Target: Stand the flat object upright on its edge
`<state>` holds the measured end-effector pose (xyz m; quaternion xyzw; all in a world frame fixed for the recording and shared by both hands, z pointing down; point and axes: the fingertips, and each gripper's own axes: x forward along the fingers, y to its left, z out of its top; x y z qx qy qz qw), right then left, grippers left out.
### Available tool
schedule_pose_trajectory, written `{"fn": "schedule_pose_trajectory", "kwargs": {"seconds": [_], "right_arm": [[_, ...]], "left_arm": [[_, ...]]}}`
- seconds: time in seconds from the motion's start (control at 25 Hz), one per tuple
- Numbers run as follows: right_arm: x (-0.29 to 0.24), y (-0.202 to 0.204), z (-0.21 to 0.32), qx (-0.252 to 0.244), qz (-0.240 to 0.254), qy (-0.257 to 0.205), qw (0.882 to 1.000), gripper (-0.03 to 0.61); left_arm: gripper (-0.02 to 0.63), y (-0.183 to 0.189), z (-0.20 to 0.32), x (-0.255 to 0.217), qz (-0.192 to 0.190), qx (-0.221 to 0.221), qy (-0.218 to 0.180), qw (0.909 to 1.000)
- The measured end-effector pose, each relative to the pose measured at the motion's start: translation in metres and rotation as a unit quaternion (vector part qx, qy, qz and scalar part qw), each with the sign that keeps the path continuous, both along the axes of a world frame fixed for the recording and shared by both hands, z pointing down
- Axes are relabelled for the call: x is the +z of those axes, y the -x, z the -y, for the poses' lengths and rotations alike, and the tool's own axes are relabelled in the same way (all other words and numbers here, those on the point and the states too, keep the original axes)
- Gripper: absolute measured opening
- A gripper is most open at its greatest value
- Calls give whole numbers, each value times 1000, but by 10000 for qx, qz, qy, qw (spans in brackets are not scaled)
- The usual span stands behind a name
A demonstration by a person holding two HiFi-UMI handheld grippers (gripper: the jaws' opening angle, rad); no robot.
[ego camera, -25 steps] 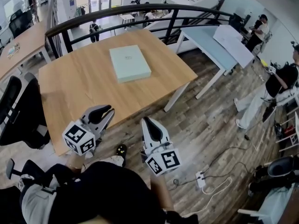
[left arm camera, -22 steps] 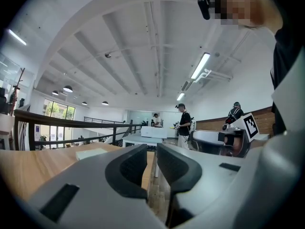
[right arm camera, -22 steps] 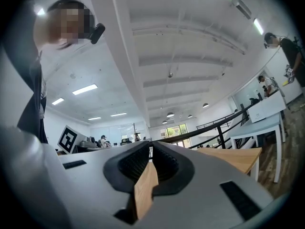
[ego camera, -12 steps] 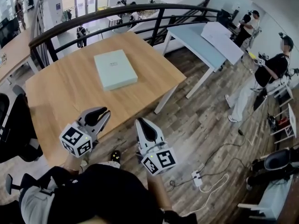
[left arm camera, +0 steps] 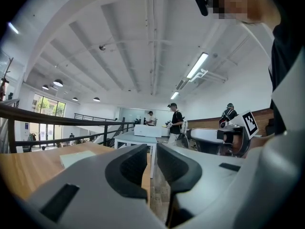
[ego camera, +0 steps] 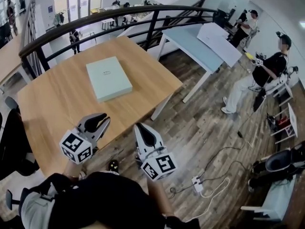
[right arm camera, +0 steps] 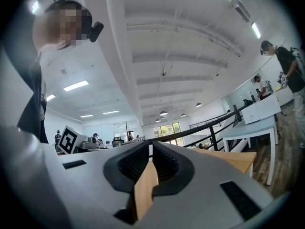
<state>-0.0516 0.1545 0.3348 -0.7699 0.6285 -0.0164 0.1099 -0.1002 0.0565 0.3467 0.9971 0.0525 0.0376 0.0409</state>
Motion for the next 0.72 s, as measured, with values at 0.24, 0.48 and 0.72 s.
{"fn": "schedule_pose_trajectory", "kwargs": {"seconds": [0.24,0.48,0.72], "right_arm": [[3,-21,22,11,-24,104,9999,33],[5,-35,50,-49,-45,198,9998,34],[9,-51,77,-73,-42,323,9994,34]], "left_arm": [[74,-24,23,3,-4,73,-4,10000],[74,-43,48,9,25,91,23,10000],[74,-60,73,14,13,82,169,9998]]}}
